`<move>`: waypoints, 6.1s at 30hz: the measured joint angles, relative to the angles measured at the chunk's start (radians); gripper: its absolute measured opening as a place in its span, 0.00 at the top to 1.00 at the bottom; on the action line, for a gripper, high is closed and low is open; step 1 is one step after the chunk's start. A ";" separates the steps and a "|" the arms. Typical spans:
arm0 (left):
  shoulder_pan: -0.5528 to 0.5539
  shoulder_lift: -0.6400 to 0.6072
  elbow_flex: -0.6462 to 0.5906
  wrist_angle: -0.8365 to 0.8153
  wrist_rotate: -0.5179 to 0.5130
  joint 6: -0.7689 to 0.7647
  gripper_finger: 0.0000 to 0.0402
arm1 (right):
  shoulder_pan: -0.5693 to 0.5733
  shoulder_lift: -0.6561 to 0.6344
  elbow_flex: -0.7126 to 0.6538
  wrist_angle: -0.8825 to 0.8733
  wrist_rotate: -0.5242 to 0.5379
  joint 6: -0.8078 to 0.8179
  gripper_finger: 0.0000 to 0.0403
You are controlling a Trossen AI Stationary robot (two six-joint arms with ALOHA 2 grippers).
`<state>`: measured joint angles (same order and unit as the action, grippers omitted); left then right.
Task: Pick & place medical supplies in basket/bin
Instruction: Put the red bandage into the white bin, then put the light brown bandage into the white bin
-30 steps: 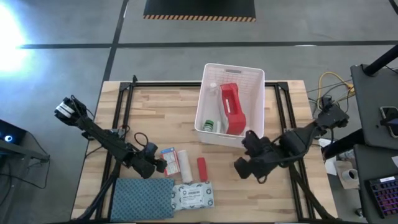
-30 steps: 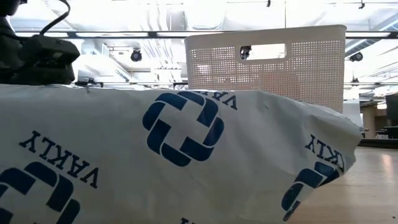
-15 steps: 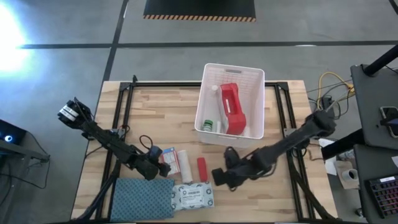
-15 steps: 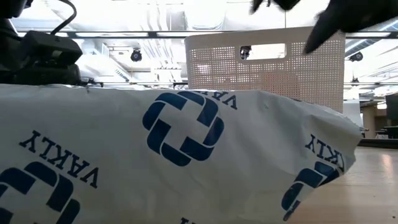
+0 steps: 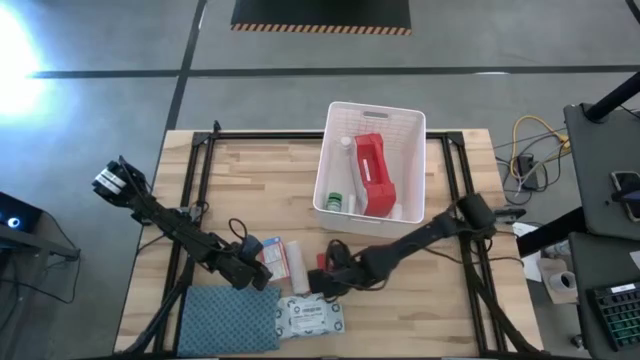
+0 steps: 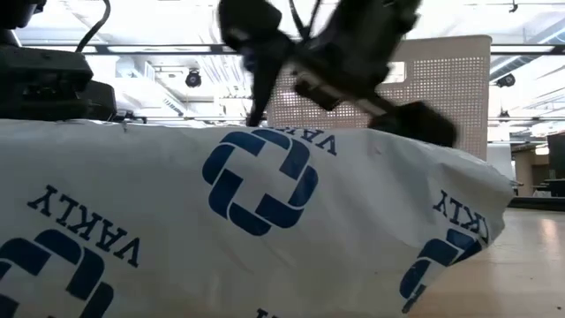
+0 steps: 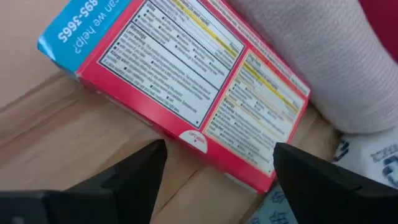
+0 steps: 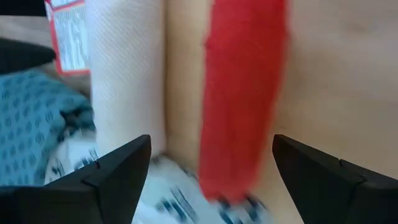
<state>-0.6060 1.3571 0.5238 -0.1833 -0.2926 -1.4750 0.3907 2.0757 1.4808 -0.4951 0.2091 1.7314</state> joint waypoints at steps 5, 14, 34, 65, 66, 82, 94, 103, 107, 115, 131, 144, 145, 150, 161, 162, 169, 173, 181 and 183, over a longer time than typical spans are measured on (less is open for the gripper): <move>-0.006 -0.003 -0.015 0.004 0.005 0.059 0.30 | -0.025 0.100 0.108 -0.140 -0.008 0.000 0.21; -0.007 -0.005 -0.018 0.001 0.012 0.109 0.30 | -0.024 0.160 0.276 -0.478 -0.020 -0.053 0.60; -0.005 -0.003 -0.020 0.003 -0.023 0.103 0.30 | -0.246 -0.346 0.420 -0.761 0.488 -0.591 0.61; 0.053 0.004 0.078 0.148 -0.128 0.097 0.30 | -0.007 -0.365 0.024 -0.561 -0.321 -0.322 0.30; 0.068 0.006 0.078 0.140 -0.121 0.108 0.30 | -0.002 -0.365 0.000 -0.510 -0.324 -0.306 0.31; 0.162 -0.003 0.099 0.156 0.054 0.371 0.30 | 0.030 -0.267 -0.404 0.454 -0.099 0.133 0.33; 0.222 0.034 0.098 0.267 0.087 0.517 0.30 | -0.011 -0.066 -0.170 0.399 -0.004 -0.003 0.35; 0.222 0.238 0.172 0.323 0.129 0.627 0.30 | -0.012 -0.154 -0.106 0.026 0.032 -0.071 0.37; 0.221 0.335 0.287 0.316 0.135 0.730 0.30 | -0.009 -0.185 -0.123 -0.037 0.055 -0.067 0.37; 0.242 0.454 0.548 0.103 0.142 0.957 0.30 | 0.006 -0.195 -0.164 -0.031 -0.040 0.020 0.37; 0.253 0.177 0.314 -0.069 0.093 0.843 0.30 | -0.014 -0.100 -0.177 0.097 -0.125 0.212 0.36; 0.253 -0.341 -0.030 -0.080 -0.027 0.631 0.30 | -0.060 -0.034 -0.174 0.147 -0.155 0.268 0.36; 0.253 -0.374 -0.039 -0.078 -0.030 0.628 0.30 | -0.062 -0.026 -0.171 0.152 -0.160 0.274 0.36; 0.253 -0.484 -0.053 -0.088 -0.062 0.627 0.30 | -0.067 -0.028 -0.166 0.140 -0.163 0.272 0.39; 0.253 -0.534 -0.053 -0.087 -0.156 0.713 0.30 | -0.015 -0.150 -0.025 -0.022 0.149 -0.001 0.77; 0.254 -0.534 -0.052 -0.087 -0.157 0.715 0.30 | -0.008 -0.174 -0.007 -0.028 0.182 -0.063 0.77; 0.254 -0.520 -0.034 -0.086 -0.158 0.730 0.30 | -0.048 -0.367 0.095 -0.055 0.492 -0.383 0.68; 0.254 -0.513 -0.031 -0.073 -0.158 0.736 0.30 | -0.148 -0.476 0.107 -0.189 0.644 -0.457 0.62; 0.254 -0.510 -0.031 -0.020 -0.161 0.617 0.30 | -0.445 -0.505 0.090 -0.349 0.289 -0.716 0.61; 0.254 -0.509 -0.031 -0.013 -0.160 0.616 0.30 | -0.488 -0.486 0.090 -0.349 0.193 -0.767 0.56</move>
<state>-0.3523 0.8486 0.4931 -0.1961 -0.4530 -0.8589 -0.0970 1.5897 1.5707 -0.8442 0.4021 0.9643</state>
